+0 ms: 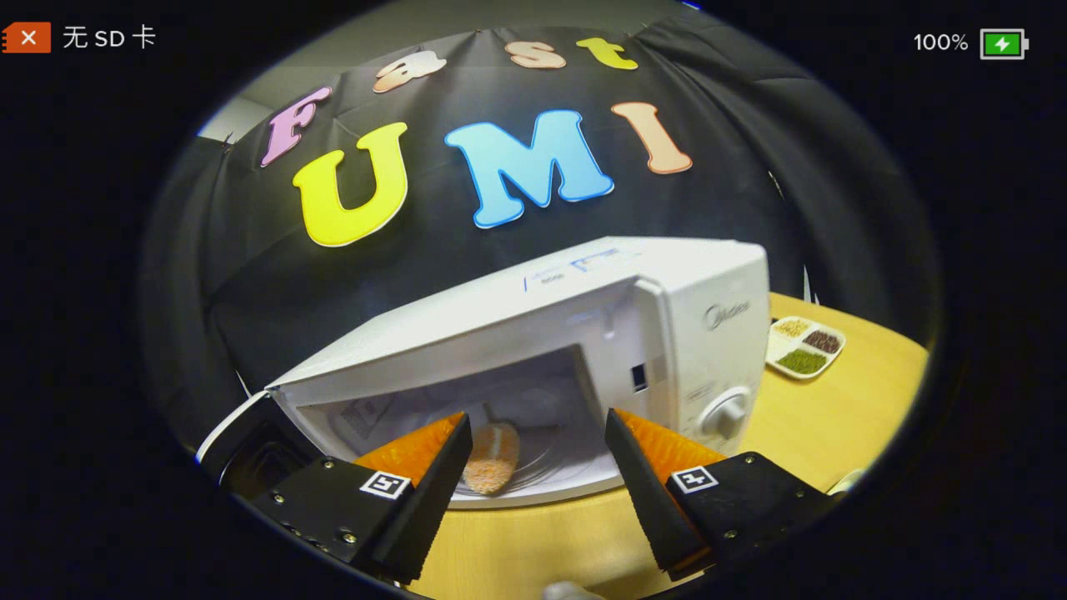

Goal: Open the microwave oven with the left hand, put the food in, and close the microwave oven.

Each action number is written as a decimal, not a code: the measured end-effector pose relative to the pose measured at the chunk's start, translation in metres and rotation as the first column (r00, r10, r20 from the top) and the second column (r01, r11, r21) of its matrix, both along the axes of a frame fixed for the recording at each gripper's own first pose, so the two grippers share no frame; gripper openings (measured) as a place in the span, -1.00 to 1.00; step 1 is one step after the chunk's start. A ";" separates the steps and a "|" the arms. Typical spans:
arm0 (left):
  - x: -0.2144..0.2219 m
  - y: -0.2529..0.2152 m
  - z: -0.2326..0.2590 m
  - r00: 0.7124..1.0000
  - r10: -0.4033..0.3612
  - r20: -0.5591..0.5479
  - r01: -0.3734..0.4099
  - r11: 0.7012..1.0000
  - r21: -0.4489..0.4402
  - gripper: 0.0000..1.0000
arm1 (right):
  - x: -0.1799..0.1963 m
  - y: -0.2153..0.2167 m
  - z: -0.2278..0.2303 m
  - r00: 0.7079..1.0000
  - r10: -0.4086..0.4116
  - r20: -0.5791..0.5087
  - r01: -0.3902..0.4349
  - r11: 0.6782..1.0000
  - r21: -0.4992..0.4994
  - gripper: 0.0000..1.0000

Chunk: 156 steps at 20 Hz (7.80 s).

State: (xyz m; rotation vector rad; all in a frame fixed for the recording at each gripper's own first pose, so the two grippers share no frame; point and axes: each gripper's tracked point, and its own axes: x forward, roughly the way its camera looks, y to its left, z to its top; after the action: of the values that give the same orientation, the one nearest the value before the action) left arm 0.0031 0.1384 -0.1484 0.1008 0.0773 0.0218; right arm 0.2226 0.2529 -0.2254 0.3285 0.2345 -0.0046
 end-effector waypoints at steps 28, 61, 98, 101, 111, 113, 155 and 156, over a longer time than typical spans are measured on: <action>-0.049 0.157 -0.088 0.919 0.369 -0.136 -0.354 0.927 0.125 0.93 | -0.191 -0.160 0.095 0.970 0.244 -0.007 -0.235 0.922 -0.307 0.95; 0.037 -0.166 -0.149 0.960 -0.153 -0.233 0.166 0.985 0.037 0.90 | -0.201 -0.258 0.097 0.987 0.142 -0.080 -0.159 0.943 -0.291 0.94; 0.193 -0.294 -0.158 0.959 -0.204 -0.196 0.202 0.979 -0.031 0.96 | -0.201 -0.305 0.073 0.986 0.040 -0.162 -0.080 0.966 -0.246 0.94; 0.168 -0.292 -0.122 0.964 -0.217 -0.153 0.216 0.976 -0.020 0.97 | -0.199 -0.306 0.085 0.990 0.039 -0.132 -0.069 0.969 -0.237 0.94; 0.057 -0.195 0.073 0.996 -0.086 0.028 0.085 0.995 0.043 0.99 | -0.195 -0.316 0.173 0.995 0.063 0.076 -0.042 0.966 -0.253 0.94; 0.041 -0.172 0.111 0.997 -0.042 0.061 0.039 0.998 0.046 0.89 | -0.195 -0.314 0.192 0.992 0.071 0.107 -0.042 0.966 -0.255 0.94; -0.015 -0.108 0.194 0.991 0.037 0.130 -0.029 0.998 -0.064 0.94 | -0.203 -0.277 0.253 0.975 0.095 0.201 -0.035 0.958 -0.285 0.94; -0.017 -0.108 0.195 0.991 0.038 0.131 -0.029 0.997 -0.066 0.99 | -0.203 -0.278 0.253 0.975 0.094 0.200 -0.034 0.958 -0.283 0.94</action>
State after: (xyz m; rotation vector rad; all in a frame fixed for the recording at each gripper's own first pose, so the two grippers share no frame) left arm -0.0137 0.0304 0.0465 0.0342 -0.0525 0.0596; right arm 0.0192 -0.0251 0.0279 0.0389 0.0308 0.0613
